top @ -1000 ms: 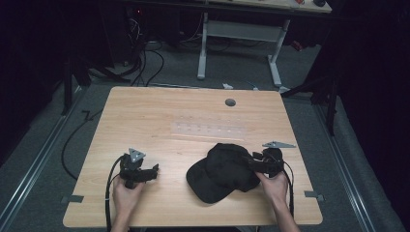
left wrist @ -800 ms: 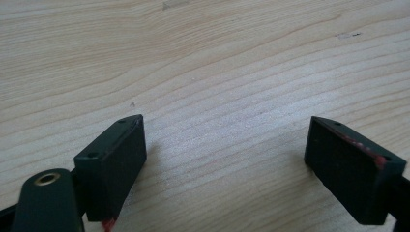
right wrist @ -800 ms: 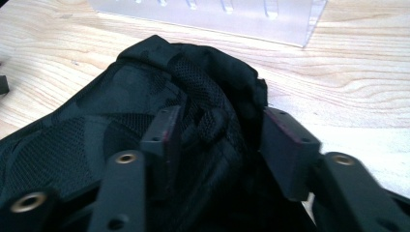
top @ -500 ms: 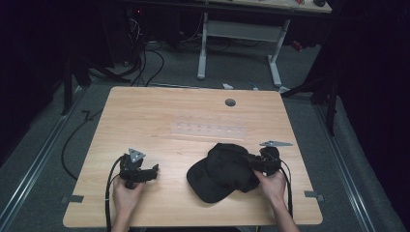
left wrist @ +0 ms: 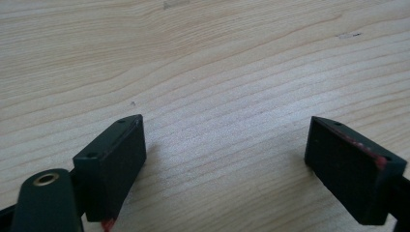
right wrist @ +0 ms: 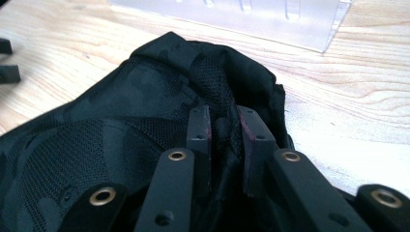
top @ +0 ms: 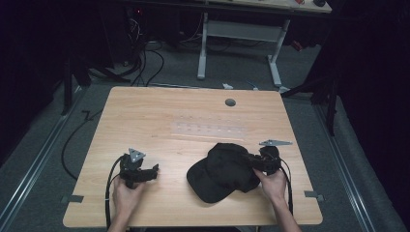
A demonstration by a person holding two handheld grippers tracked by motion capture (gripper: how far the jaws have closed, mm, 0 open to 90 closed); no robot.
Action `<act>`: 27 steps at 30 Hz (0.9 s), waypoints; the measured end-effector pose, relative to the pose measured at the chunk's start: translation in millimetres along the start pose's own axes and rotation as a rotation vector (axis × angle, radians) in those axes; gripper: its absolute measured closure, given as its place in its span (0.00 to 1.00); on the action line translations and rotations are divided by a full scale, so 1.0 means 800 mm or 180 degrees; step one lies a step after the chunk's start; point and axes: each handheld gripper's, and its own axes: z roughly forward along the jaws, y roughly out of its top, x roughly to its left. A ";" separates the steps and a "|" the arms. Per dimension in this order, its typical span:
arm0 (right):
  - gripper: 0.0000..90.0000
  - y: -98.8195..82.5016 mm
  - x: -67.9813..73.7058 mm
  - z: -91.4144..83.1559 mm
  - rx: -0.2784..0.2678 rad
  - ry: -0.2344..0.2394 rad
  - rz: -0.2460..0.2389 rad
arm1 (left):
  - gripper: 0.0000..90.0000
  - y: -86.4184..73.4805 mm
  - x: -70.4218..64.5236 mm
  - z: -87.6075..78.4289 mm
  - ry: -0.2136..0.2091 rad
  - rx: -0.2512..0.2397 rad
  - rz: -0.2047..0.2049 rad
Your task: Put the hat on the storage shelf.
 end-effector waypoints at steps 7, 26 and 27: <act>0.87 0.005 0.004 -0.005 0.0022 -0.0006 -0.0177 | 0.17 0.000 -0.001 0.001 0.0018 -0.0001 -0.0011; 0.88 0.020 0.015 -0.046 -0.0454 0.0296 -0.0411 | 0.18 -0.002 -0.004 -0.007 -0.0071 0.0109 0.0049; 0.88 0.024 0.019 -0.052 -0.0488 0.0316 -0.0489 | 0.19 -0.002 -0.005 -0.009 -0.0106 0.0139 0.0050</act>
